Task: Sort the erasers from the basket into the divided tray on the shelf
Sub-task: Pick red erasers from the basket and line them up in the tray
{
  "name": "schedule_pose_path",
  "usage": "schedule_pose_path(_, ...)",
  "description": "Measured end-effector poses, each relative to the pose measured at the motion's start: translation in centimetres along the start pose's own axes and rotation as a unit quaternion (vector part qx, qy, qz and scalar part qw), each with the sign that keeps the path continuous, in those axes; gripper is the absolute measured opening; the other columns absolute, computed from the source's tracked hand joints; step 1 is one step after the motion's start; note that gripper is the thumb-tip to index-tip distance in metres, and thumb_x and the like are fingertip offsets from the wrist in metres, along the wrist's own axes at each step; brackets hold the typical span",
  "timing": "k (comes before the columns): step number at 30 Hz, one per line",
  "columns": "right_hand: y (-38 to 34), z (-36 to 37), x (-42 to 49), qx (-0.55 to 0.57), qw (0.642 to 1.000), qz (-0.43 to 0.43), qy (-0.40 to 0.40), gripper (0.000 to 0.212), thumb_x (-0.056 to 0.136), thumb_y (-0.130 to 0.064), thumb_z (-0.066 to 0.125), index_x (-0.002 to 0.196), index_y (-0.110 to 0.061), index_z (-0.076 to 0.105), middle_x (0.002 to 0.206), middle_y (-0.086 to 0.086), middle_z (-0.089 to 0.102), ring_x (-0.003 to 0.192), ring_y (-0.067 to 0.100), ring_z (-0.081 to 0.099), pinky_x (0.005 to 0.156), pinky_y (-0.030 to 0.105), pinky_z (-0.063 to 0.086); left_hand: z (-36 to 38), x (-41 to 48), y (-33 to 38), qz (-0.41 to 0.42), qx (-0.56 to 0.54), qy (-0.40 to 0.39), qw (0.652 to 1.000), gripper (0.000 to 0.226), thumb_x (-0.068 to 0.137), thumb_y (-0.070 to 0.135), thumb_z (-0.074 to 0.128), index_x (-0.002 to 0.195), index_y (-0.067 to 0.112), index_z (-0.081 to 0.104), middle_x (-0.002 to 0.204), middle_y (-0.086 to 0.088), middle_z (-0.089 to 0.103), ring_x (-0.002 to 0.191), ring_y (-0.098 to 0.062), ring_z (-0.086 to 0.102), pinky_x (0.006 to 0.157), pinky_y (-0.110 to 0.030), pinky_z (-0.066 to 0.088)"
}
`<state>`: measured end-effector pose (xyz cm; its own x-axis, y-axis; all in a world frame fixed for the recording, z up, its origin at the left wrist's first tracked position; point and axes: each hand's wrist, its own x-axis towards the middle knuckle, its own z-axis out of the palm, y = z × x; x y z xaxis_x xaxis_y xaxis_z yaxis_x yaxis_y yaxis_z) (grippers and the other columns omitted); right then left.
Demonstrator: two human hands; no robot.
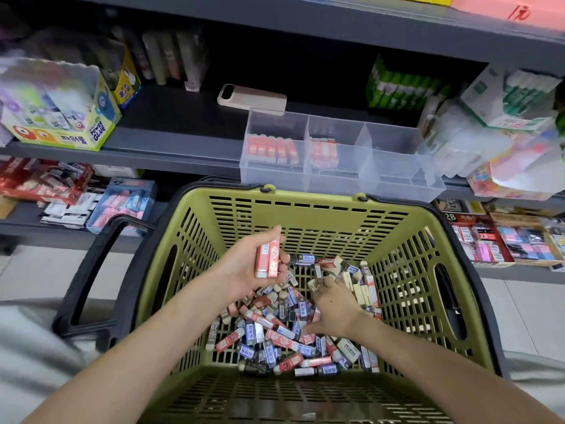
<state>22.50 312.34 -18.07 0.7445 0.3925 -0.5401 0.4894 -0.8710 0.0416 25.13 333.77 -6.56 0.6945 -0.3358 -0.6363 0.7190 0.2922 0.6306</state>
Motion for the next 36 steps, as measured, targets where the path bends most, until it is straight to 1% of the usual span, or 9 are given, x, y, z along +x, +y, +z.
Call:
schedule_pose_path(5, -0.6, 0.4, 0.3, 0.074, 0.997, 0.016, 0.015, 0.052, 0.065, -0.074, 0.059, 0.073, -0.023, 0.052, 0.077, -0.009, 0.051, 0.089, 0.015, 0.038, 0.087, 0.033, 0.035, -0.2, 0.0, 0.4, 0.019, -0.005, -0.009, 1.0, 0.053, 0.071, 0.041, 0.066, 0.111, 0.007, 0.057, 0.068, -0.008, 0.063, 0.058, -0.018, 0.059, 0.056, -0.029, 0.054)
schedule_pose_path(10, -2.8, 0.2, 0.1, 0.104, 0.991, 0.076, -0.041, 0.056, 0.064, -0.074, 0.06, 0.063, -0.023, 0.038, 0.061, -0.01, 0.041, 0.065, 0.009, 0.043, 0.084, 0.031, 0.043, 0.0, 0.2, 0.3, 0.017, -0.004, -0.003, 1.0, 0.048, 0.075, 0.039, 0.066, 0.111, 0.007, 0.059, 0.068, -0.007, 0.062, 0.058, -0.017, 0.059, 0.055, -0.028, 0.054)
schedule_pose_path(13, -4.0, -0.1, 0.0, 0.12, 0.984, 0.125, -0.048, 0.067, 0.062, -0.079, 0.058, 0.082, -0.016, 0.045, 0.056, -0.009, 0.044, 0.05, 0.006, 0.042, 0.048, 0.023, 0.036, 0.1, 0.3, 0.0, 0.01, -0.012, 0.002, 1.0, 0.051, 0.072, 0.039, 0.067, 0.111, 0.007, 0.059, 0.069, -0.006, 0.062, 0.058, -0.017, 0.058, 0.055, -0.028, 0.053)
schedule_pose_path(16, -4.2, 0.0, 0.0, 0.187, 0.973, 0.126, -0.055, 0.074, 0.066, -0.069, 0.066, 0.111, -0.013, 0.045, 0.068, -0.007, 0.053, 0.059, 0.011, 0.052, 0.042, 0.023, 0.034, 0.0, 0.4, 0.0, 0.015, -0.025, -0.001, 1.0, 0.053, 0.071, 0.038, 0.067, 0.112, 0.005, 0.059, 0.067, -0.006, 0.062, 0.057, -0.017, 0.058, 0.055, -0.028, 0.053)
schedule_pose_path(21, -3.0, 0.0, 0.0, 0.354, 0.923, 0.134, -0.068, 0.069, 0.072, -0.042, 0.077, 0.125, -0.011, 0.047, 0.116, 0.003, 0.061, 0.094, 0.017, 0.058, 0.062, 0.021, 0.043, -0.3, 0.6, 0.0, 0.024, -0.025, -0.002, 0.999, 0.045, 0.078, 0.036, 0.065, 0.11, 0.005, 0.059, 0.068, -0.005, 0.062, 0.057, -0.016, 0.059, 0.054, -0.028, 0.053)
schedule_pose_path(23, -2.6, -0.3, -0.2, 0.393, 0.905, 0.135, -0.088, 0.053, 0.072, -0.029, 0.077, 0.113, -0.009, 0.052, 0.106, 0.003, 0.062, 0.088, 0.016, 0.061, 0.073, 0.026, 0.051, -0.4, 0.6, -0.2, 0.021, -0.013, 0.002, 1.0, 0.038, 0.082, 0.033, 0.064, 0.109, 0.006, 0.059, 0.068, -0.005, 0.062, 0.057, -0.016, 0.059, 0.055, -0.028, 0.053)
schedule_pose_path(25, -1.9, -1.6, -0.7, 0.464, 0.868, 0.136, -0.109, 0.037, 0.073, -0.015, 0.075, 0.099, -0.012, 0.05, 0.088, 0.003, 0.061, 0.065, 0.01, 0.059, 0.066, 0.028, 0.056, -0.6, 0.7, -0.4, 0.01, 0.002, 0.011, 1.0, 0.037, 0.083, 0.033, 0.065, 0.107, 0.006, 0.058, 0.068, -0.003, 0.063, 0.057, -0.015, 0.059, 0.056, -0.027, 0.053)
schedule_pose_path(31, 0.8, -9.3, -3.2, 0.673, 0.732, 0.083, -0.055, 0.046, 0.075, -0.002, 0.071, 0.113, -0.008, 0.045, 0.067, 0.004, 0.067, 0.052, 0.013, 0.053, 0.046, 0.023, 0.042, -0.4, 1.0, -1.3, -0.028, 0.065, 0.029, 0.997, 0.051, 0.066, 0.044, 0.073, 0.1, 0.009, 0.059, 0.07, -0.001, 0.063, 0.06, -0.014, 0.059, 0.066, -0.029, 0.054)
schedule_pose_path(36, -1.6, -13.9, -4.2, 0.682, 0.73, -0.025, 0.023, 0.024, 0.077, -0.002, 0.071, 0.098, -0.008, 0.062, 0.071, 0.006, 0.063, 0.05, 0.014, 0.053, 0.045, 0.022, 0.042, 0.3, 0.8, -1.4, -0.058, 0.054, -0.107, 0.991, 0.045, 0.074, 0.054, 0.066, 0.093, 0.014, 0.074, 0.089, -0.008, 0.071, 0.079, -0.024, 0.068, 0.086, -0.04, 0.053)
